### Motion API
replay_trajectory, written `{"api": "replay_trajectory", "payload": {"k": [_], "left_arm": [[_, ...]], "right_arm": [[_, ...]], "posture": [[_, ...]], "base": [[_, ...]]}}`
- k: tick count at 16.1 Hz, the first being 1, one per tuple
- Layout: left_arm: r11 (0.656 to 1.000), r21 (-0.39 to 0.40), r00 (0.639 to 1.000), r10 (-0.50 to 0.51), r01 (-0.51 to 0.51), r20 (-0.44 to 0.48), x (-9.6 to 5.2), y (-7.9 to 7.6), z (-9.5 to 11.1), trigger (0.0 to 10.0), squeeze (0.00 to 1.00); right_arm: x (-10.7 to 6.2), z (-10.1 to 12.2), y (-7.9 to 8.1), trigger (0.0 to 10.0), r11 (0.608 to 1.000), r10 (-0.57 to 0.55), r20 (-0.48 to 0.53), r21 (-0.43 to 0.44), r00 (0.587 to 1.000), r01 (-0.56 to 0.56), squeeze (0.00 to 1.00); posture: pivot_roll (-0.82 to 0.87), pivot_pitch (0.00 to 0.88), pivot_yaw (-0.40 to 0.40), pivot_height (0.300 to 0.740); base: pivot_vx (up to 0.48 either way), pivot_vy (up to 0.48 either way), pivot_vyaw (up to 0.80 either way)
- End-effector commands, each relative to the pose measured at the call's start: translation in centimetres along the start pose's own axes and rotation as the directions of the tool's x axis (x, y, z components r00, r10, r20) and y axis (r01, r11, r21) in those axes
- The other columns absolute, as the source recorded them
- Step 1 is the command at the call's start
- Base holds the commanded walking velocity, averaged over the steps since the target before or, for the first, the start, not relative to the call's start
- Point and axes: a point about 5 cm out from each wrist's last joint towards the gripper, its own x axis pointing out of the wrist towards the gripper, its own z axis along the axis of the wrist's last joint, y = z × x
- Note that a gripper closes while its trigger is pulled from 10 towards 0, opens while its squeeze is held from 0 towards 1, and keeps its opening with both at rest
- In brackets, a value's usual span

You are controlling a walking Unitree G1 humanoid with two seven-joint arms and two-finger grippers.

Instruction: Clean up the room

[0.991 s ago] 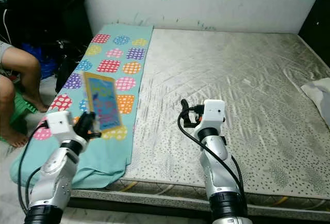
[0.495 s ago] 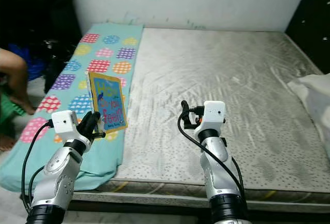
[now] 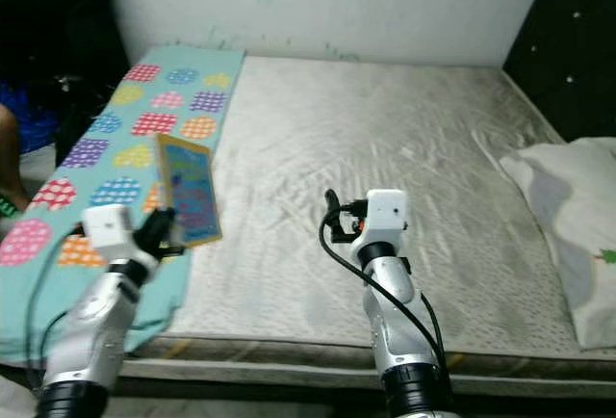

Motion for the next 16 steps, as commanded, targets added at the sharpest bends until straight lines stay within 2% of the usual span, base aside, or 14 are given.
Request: {"api": "replay_trajectory", "payload": {"k": [1, 7, 11, 16], "left_arm": [[0.999, -0.005, 0.998, -0.046, 0.046, 0.037, 0.46, -1.4, 0.7, 10.0, 0.0], [0.999, -0.006, 0.998, -0.048, 0.048, 0.038, 0.63, -1.45, 0.72, 10.0, 0.0], [0.998, -0.029, 0.997, -0.057, 0.059, 0.06, 0.6, -1.52, 0.87, 10.0, 0.0], [0.992, -0.034, 0.99, -0.123, 0.125, 0.075, 0.51, -2.23, 0.98, 10.0, 0.0]], "right_arm": [[0.02, 0.3, -1.01, 10.0, 0.999, -0.03, 0.005, -0.011, 1.0, 0.03, 0.0], [0.23, 0.35, -1.05, 10.0, 0.999, -0.027, 0.006, -0.018, 1.0, 0.027, 0.0], [0.24, 0.35, -1.06, 10.0, 0.999, -0.022, 0.008, -0.023, 1.0, 0.023, 0.0], [0.4, 0.42, -1.03, 10.0, 0.999, -0.015, 0.012, -0.03, 1.0, 0.016, 0.0]], "posture": [[-0.09, 0.0, 0.005, 0.74], [-0.09, 0.0, 0.003, 0.74], [-0.09, 0.0, 0.0, 0.74], [-0.09, 0.0, -0.002, 0.74]], "base": [[0.0, -0.341, 0.0], [0.0, -0.34, 0.0], [0.0, 0.0, 0.0], [0.0, 0.0, 0.0]]}}
